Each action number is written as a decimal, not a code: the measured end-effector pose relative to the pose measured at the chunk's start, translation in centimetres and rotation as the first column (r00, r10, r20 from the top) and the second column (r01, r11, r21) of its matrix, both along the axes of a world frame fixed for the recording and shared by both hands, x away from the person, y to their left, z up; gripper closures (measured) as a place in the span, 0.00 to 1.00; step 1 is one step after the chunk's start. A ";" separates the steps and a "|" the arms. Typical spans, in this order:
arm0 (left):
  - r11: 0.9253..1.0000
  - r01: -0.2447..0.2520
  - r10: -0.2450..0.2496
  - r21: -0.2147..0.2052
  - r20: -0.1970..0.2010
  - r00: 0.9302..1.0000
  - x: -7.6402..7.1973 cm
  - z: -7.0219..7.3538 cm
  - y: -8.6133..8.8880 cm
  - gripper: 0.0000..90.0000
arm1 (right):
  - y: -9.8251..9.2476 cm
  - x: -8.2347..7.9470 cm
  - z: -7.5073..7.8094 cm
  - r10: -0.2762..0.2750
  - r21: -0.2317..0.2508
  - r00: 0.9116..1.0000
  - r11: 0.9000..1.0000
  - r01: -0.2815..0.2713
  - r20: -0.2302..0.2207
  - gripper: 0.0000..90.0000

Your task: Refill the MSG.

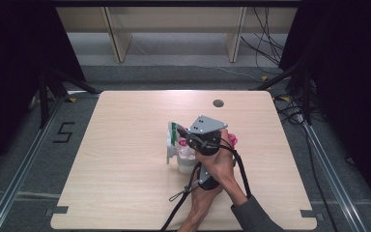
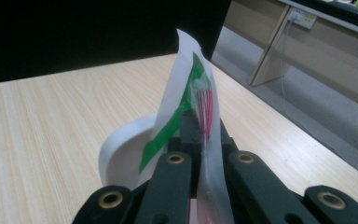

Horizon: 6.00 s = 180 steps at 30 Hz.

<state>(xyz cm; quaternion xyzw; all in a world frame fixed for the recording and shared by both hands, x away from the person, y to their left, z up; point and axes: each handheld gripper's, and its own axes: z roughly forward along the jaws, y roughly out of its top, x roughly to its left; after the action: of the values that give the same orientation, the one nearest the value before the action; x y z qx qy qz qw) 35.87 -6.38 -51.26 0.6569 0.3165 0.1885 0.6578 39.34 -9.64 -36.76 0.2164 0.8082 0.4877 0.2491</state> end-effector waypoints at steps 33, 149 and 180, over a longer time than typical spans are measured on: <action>0.994 -0.006 0.011 0.111 -0.050 0.999 0.1 -0.3 1.1 0.79 | -1.9 0.0 0.9 0.006 0.072 0.999 0.997 -0.003 -0.047 1.00; 0.965 -0.003 0.034 0.261 -0.113 0.993 -4.0 4.1 13.4 0.45 | -23.6 -2.4 -8.8 -0.484 0.009 0.840 0.865 0.502 -0.246 0.91; 0.952 -0.095 0.122 0.291 -0.077 0.990 -4.2 4.7 17.5 0.45 | -23.3 -4.1 -7.4 -0.536 0.105 0.825 0.823 0.558 -0.178 0.56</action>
<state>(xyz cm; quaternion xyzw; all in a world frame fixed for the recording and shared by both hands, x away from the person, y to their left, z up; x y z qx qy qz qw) 31.67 11.11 -46.60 0.7351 0.3520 0.2370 0.5287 35.22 -32.96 -44.18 0.4914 0.6879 0.4392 0.3041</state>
